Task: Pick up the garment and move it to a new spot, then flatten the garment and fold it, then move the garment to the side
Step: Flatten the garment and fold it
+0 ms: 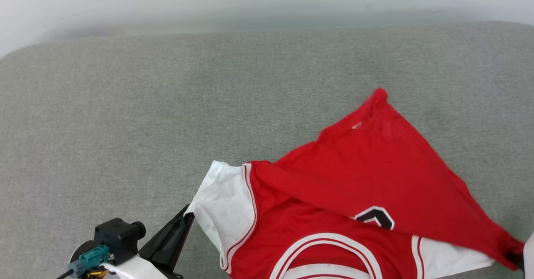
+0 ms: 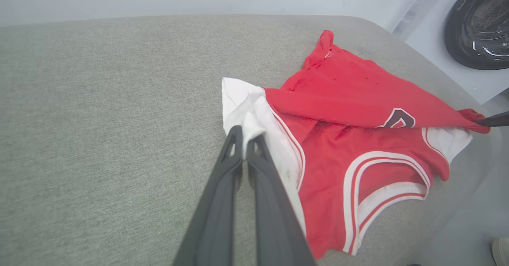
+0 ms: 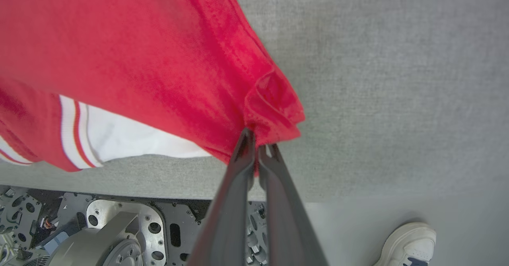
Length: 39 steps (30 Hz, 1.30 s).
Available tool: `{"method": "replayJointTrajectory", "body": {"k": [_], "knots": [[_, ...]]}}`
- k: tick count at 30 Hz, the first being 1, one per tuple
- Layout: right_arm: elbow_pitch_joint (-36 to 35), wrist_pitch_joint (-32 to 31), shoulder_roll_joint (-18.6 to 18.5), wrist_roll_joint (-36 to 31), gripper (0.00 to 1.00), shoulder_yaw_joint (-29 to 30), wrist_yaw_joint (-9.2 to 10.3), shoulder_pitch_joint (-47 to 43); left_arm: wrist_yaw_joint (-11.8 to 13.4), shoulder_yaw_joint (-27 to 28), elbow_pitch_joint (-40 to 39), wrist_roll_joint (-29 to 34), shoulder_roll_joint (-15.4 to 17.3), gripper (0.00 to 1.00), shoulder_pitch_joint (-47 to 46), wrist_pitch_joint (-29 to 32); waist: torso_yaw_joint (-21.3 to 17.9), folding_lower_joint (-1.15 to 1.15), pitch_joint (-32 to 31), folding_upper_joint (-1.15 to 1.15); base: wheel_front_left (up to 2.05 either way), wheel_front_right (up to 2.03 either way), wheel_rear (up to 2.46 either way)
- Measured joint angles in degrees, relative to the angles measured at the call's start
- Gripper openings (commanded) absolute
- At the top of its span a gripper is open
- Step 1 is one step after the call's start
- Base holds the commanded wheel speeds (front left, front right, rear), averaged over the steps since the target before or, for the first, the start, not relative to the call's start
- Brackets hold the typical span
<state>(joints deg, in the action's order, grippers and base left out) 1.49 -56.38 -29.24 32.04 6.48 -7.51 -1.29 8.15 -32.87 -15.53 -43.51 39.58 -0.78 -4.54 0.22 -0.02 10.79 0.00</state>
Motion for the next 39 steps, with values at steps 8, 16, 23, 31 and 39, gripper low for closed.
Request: {"method": "replayJointTrajectory", "body": {"k": [8,16,23,31,39], "knots": [[0.68,3.21,2.19,-0.19,0.12,-0.22,0.00,-3.42,-0.20,-0.56,1.01,-0.03,-0.75,0.00,0.13,-0.26,-0.57,0.00,-0.73,0.00,0.00,0.00,0.00],[-1.15,5.08,0.78,2.42,1.00,-0.66,0.01,0.42,-0.66,-0.83,0.66,-0.03,-0.58,0.00,-0.35,-0.24,0.33,0.01,-0.36,0.00,0.00,0.00,0.00],[-8.15,1.32,-0.74,4.21,1.00,-3.03,0.01,10.79,-0.65,-0.91,-1.79,1.14,0.18,0.00,-1.74,0.23,2.08,0.01,1.76,0.00,0.00,0.00,0.00],[-4.46,-4.27,1.00,-2.09,1.00,-8.29,0.00,26.03,-1.15,-1.87,-4.99,3.16,-0.13,0.00,-5.26,1.12,5.55,0.02,6.82,0.00,0.00,0.00,0.00],[6.22,-4.37,1.24,-6.73,1.00,-11.29,0.00,33.94,-2.11,-3.25,-5.14,4.11,-2.20,0.00,-8.00,1.25,11.06,0.02,11.57,0.00,0.00,0.00,0.00]]}}
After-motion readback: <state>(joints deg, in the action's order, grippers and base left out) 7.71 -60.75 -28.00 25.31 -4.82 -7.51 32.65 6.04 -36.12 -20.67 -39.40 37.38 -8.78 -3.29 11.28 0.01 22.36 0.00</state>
